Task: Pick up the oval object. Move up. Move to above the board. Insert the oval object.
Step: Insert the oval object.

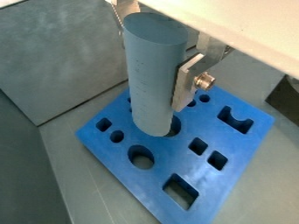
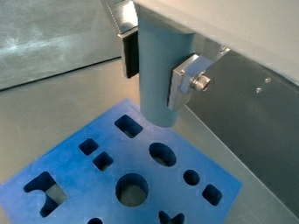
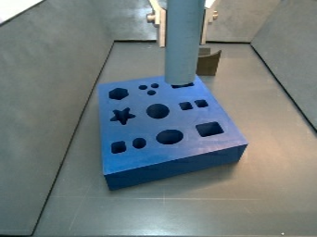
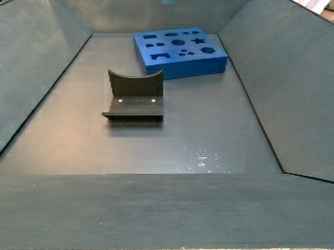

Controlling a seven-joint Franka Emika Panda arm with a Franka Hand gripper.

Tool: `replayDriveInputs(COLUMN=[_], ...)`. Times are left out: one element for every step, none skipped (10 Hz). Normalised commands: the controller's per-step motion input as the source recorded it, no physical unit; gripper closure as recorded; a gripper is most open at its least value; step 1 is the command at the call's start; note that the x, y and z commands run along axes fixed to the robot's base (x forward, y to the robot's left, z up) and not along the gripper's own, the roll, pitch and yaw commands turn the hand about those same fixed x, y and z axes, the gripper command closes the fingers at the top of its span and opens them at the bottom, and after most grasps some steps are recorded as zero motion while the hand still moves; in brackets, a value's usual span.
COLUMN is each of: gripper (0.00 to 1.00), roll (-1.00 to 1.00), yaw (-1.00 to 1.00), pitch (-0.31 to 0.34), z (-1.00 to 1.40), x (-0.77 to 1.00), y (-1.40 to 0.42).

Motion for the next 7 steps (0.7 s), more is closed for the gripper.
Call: replayDriveInputs(gripper=[1.00,1.00,1.00,1.00,1.00,1.00,1.00], roll=[0.21,0.19,0.17,0.14,0.01,0.00,0.14], yaw=[-0.07,-0.04,0.00,0.00,0.00,0.00,0.00], pitch=[-0.140,-0.163,-0.163,-0.161,-0.087,-0.004,-0.087], z=[-0.84,-0.82,-0.82,-0.85,-0.45,-0.20,-0.53], x=[-0.02,0.00,0.00,0.09,0.06,0.02,0.09], y=[-0.29,-0.27,-0.21,-0.23,-0.16,-0.05,-0.11])
